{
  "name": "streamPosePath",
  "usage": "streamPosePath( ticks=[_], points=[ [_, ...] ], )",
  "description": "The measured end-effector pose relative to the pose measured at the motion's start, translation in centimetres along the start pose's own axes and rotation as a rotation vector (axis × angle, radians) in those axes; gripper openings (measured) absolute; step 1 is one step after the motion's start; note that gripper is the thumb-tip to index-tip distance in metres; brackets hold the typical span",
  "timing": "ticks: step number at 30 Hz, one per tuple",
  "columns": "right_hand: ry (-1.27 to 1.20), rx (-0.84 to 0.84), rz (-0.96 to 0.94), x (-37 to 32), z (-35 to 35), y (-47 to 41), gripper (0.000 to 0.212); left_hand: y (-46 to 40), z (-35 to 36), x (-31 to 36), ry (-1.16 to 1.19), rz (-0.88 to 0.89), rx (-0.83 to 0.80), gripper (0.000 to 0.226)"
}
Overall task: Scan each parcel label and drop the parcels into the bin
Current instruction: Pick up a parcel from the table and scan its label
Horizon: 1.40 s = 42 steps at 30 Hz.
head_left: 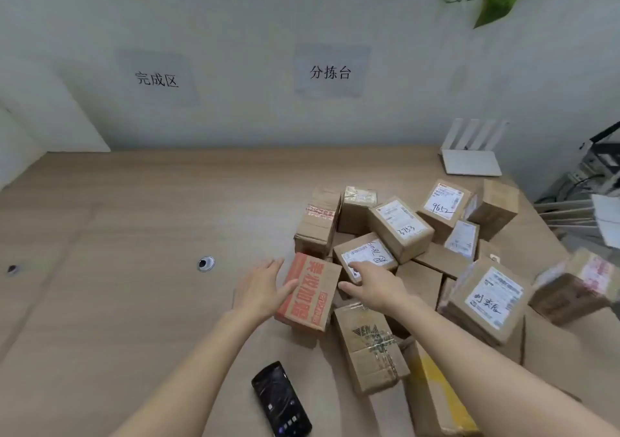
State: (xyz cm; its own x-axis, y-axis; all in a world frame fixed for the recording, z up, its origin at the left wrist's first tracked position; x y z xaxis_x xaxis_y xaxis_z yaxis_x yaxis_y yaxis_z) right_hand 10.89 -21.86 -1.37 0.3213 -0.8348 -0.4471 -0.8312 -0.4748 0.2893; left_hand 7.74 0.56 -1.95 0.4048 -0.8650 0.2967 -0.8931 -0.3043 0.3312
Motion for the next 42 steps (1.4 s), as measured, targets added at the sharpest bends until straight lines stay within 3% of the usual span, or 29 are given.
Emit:
streamPosePath(
  ticks=[11, 15, 25, 37, 42],
  points=[
    [-0.010, -0.140, 0.081, 3.6, 8.1, -5.4, 0.066, -5.1, 7.3, -1.5, 0.058, -0.059, -0.170, 0.061],
    [0.001, -0.153, 0.088, 4.3, 10.0, -6.5, 0.055, -7.1, 9.8, -2.5, 0.119, -0.089, -0.209, 0.065],
    [-0.077, -0.127, 0.092, 3.4, 10.6, -6.3, 0.046, -6.3, 10.2, -2.4, 0.306, -0.191, -0.214, 0.048],
    [-0.303, 0.146, 0.056, -2.7, 4.7, -1.1, 0.048, 0.3, 2.6, -3.0, 0.551, -0.205, -0.062, 0.035],
    [-0.450, 0.268, 0.013, -8.1, 1.1, 2.9, 0.058, 5.0, -2.9, -4.5, 0.745, -0.183, -0.013, 0.055]
  ],
)
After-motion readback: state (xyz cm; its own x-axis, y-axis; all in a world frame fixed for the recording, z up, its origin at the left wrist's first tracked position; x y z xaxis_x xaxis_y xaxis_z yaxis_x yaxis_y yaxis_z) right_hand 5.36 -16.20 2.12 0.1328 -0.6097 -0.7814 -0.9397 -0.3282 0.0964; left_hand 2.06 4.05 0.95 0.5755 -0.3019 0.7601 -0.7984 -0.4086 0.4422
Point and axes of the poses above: each hand's wrist, its own y-axis away from the middle knuckle, its own z-axis out of the palm, x = y × z, the point moved 8 cm from there along -y, towards the middle knuckle, and after that the axes turned 15 degrees about -z, right-handed, at the moved point
